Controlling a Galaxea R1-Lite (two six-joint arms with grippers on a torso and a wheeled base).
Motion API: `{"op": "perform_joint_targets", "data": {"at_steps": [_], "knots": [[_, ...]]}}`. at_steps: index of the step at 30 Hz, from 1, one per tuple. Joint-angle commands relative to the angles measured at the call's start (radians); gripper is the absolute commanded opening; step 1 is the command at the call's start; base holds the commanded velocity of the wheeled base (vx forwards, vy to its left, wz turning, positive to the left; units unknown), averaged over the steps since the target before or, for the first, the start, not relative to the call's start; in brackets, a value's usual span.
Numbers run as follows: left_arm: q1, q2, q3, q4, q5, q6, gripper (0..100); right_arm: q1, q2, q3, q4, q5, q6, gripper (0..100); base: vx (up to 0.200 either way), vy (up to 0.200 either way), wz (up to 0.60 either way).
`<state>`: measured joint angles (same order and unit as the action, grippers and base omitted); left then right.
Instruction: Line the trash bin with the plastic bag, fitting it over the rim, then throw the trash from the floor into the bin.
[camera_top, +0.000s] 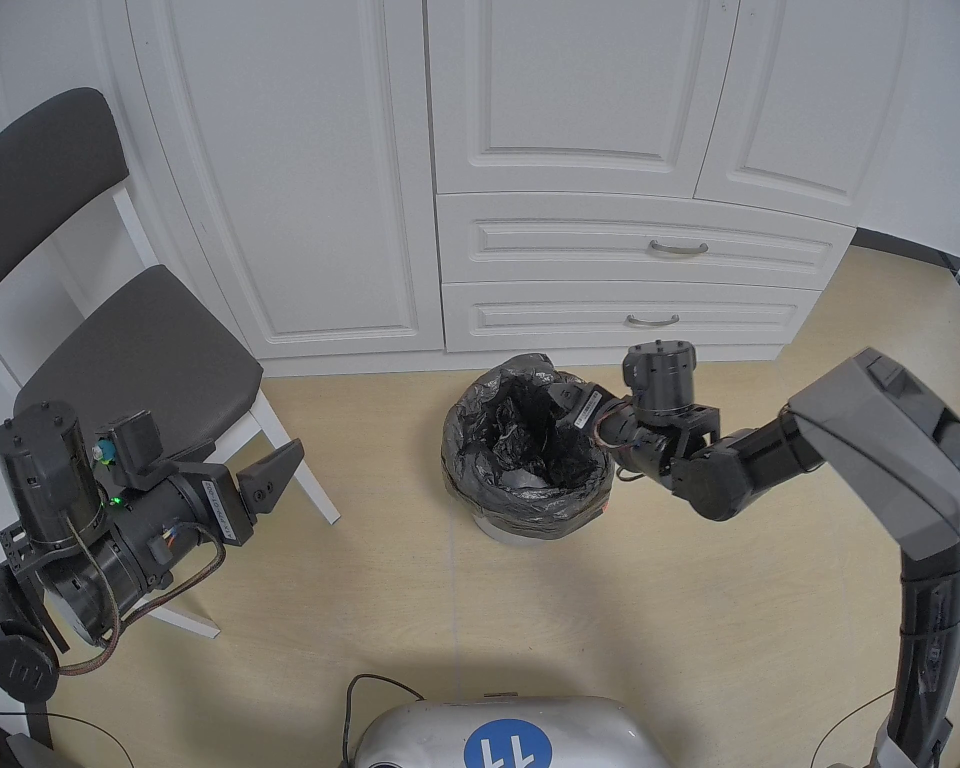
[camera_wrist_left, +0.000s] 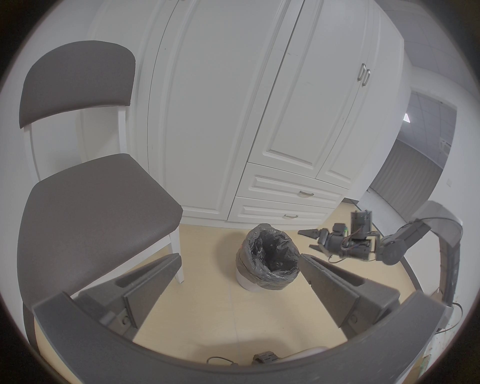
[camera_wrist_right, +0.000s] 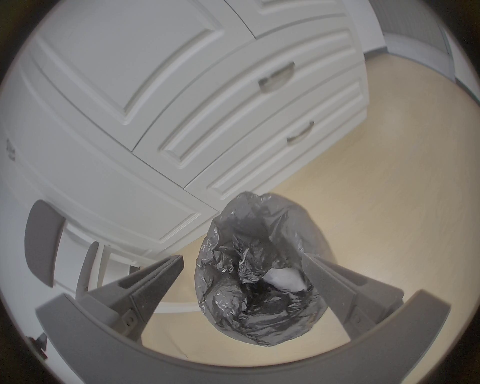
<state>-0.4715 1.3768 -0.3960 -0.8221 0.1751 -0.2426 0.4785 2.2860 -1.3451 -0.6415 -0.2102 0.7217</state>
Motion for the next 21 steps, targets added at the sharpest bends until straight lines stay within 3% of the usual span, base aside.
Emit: {"op": "perform_joint_targets", "data": {"at_steps": [1, 8, 11, 21], "knots": [[-0.010, -0.021, 0.009, 0.000, 0.006, -0.001, 100, -0.026, -0.164, 0.113, -0.012, -0.003, -0.099, 100, 0.000, 0.000, 0.00], [0.005, -0.028, -0.001, -0.002, 0.006, 0.000, 100, -0.063, -0.269, 0.224, -0.007, -0.014, -0.331, 100, 0.000, 0.000, 0.00], [0.036, -0.071, -0.021, -0.002, 0.001, 0.019, 100, -0.081, -0.370, 0.319, -0.007, -0.052, -0.436, 100, 0.000, 0.000, 0.00], [0.059, -0.277, -0.024, 0.006, 0.000, 0.172, 100, -0.110, -0.715, 0.557, -0.018, -0.150, -0.544, 100, 0.000, 0.000, 0.00]]}}
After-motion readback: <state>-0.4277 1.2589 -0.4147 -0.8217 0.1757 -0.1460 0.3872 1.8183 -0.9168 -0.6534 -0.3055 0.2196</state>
